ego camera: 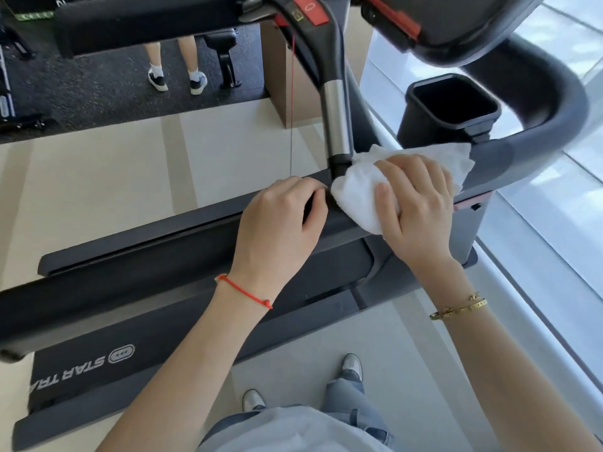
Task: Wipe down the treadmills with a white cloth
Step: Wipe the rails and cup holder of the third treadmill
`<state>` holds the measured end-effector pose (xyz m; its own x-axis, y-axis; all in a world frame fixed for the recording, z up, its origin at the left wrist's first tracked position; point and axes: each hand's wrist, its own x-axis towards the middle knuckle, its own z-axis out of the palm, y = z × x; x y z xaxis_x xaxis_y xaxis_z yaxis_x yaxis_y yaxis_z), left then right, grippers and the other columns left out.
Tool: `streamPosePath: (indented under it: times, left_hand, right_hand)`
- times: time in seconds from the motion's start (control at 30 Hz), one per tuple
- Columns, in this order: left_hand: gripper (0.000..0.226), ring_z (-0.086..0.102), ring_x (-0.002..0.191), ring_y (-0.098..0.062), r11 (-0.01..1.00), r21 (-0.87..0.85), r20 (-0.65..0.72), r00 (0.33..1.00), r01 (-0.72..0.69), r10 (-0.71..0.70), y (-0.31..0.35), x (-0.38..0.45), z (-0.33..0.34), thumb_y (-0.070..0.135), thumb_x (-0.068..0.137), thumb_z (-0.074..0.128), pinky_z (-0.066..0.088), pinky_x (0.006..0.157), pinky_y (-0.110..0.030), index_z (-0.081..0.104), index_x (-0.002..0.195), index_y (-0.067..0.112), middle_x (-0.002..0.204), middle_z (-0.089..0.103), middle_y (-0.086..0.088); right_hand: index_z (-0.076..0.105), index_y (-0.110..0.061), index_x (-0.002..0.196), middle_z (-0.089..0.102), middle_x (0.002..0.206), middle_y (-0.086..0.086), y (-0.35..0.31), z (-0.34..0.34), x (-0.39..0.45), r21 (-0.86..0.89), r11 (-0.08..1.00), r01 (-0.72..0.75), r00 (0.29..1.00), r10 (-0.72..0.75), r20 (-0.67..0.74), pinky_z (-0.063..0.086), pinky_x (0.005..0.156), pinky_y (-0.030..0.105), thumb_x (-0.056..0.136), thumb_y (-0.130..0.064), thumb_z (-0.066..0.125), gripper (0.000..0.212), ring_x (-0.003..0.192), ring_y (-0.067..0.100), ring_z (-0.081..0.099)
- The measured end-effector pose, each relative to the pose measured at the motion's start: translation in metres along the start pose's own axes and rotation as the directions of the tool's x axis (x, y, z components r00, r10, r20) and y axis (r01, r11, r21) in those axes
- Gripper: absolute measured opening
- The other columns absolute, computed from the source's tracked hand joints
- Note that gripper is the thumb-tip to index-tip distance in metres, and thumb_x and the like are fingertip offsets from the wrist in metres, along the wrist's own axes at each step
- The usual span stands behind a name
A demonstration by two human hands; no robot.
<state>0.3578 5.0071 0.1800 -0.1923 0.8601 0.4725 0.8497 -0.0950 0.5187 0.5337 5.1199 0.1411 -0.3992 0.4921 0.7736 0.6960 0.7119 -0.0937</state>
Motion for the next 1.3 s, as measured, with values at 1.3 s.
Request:
streamPosePath:
  times: [1.3]
  left_hand:
    - [0.047,0.056,0.117,-0.018,0.982,0.108,0.104,0.981,0.155,-0.166,0.087,0.173,0.146,0.037,0.101,0.046,0.042,0.092,-0.028,0.043,0.144,0.019,0.138,0.052,0.001]
  right_hand:
    - [0.046,-0.018,0.125,0.046,0.116,0.006,0.231,-0.022,0.112,0.079,0.946,-0.313,0.927,0.286,0.244,0.026,0.085,0.035,0.103,-0.034,0.035,0.029,0.101,0.028,0.043]
